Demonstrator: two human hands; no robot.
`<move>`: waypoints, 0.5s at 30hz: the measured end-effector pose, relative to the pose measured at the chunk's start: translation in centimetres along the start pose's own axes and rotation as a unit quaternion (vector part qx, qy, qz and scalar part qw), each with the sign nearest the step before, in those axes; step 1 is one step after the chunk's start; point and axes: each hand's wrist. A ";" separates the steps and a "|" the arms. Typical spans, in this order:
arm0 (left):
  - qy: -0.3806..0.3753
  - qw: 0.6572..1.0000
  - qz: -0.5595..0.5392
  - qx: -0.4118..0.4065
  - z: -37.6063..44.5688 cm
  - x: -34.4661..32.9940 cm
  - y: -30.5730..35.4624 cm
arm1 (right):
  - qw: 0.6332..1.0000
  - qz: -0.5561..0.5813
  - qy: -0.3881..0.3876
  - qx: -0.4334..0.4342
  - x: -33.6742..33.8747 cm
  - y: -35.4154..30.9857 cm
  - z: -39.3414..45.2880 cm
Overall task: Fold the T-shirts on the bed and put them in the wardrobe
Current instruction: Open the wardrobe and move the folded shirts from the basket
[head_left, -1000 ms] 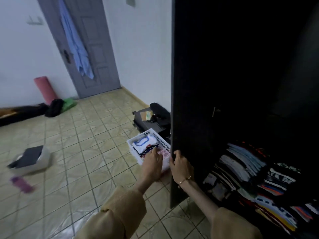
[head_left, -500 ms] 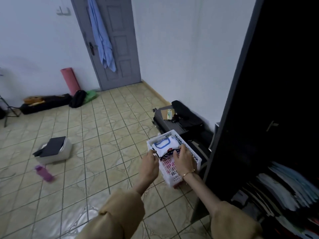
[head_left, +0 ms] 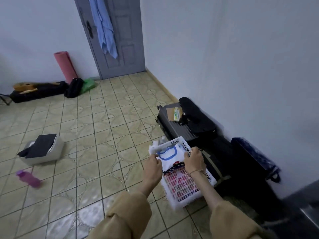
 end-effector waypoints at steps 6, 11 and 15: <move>-0.043 0.999 -0.004 0.021 9.0 -2.1 -1.3 | 0.999 -0.033 -0.015 -0.009 -4.5 -0.6 8.8; -0.074 0.996 -0.030 0.031 16.8 -6.4 -4.0 | 0.998 -0.046 -0.036 -0.028 -9.7 0.4 15.3; -0.096 0.992 -0.035 0.071 22.5 -11.2 -7.5 | 0.994 -0.063 -0.076 -0.039 -14.3 2.2 20.0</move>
Point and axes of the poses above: each hand's wrist, its own z-axis towards the middle knuckle, its own x-axis out of the back of the hand, y = z × x
